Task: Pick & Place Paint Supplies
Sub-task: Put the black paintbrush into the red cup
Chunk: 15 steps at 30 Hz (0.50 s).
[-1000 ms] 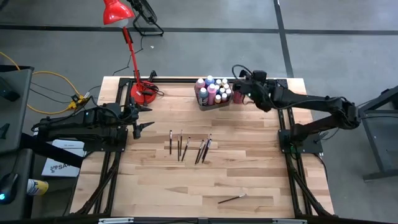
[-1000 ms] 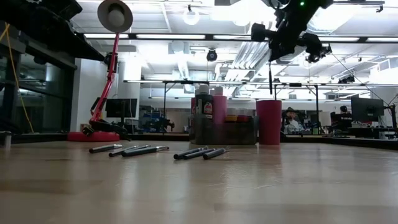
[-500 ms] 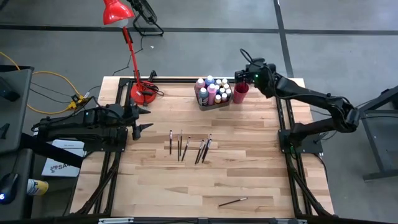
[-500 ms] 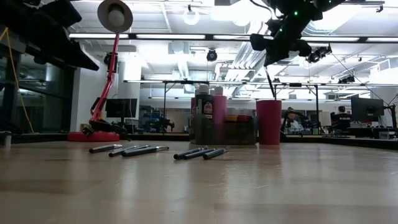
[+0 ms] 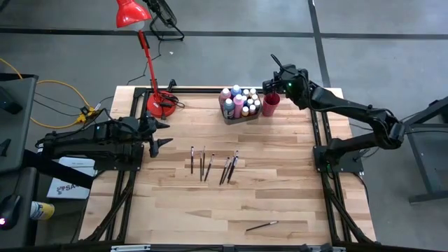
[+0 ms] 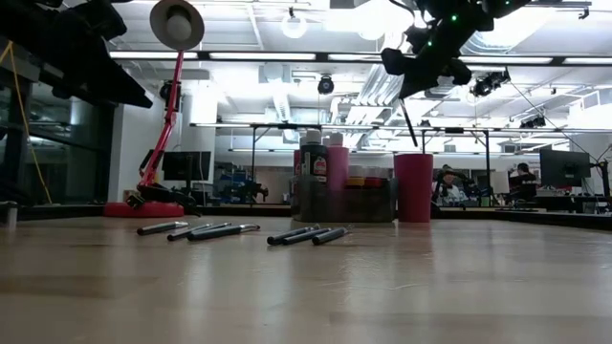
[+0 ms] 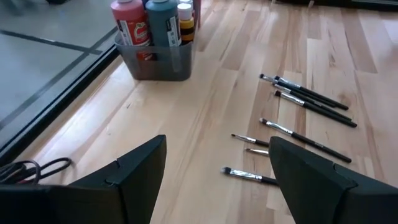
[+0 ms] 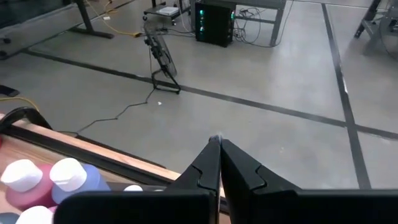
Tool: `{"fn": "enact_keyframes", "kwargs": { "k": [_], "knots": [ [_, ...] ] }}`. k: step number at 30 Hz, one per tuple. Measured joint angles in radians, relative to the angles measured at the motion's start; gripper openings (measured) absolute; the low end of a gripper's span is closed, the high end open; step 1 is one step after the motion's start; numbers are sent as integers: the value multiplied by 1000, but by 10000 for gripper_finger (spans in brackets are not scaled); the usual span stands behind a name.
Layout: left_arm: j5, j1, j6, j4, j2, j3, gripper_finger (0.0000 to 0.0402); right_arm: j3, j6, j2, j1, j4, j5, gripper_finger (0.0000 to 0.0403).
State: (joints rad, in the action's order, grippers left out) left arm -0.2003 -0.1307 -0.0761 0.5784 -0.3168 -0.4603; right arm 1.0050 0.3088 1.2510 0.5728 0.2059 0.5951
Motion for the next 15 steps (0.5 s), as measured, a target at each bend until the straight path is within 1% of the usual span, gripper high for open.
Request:
{"fn": "enact_keyframes", "kwargs": {
  "k": [4, 15],
  "knots": [
    [0, 0, -8, 0, 0, 0, 277, 0, 0, 0, 0, -2, -27, 3],
    [0, 0, -4, 0, 0, 0, 277, 0, -30, 0, 0, -2, -22, 3]
  ]
}}
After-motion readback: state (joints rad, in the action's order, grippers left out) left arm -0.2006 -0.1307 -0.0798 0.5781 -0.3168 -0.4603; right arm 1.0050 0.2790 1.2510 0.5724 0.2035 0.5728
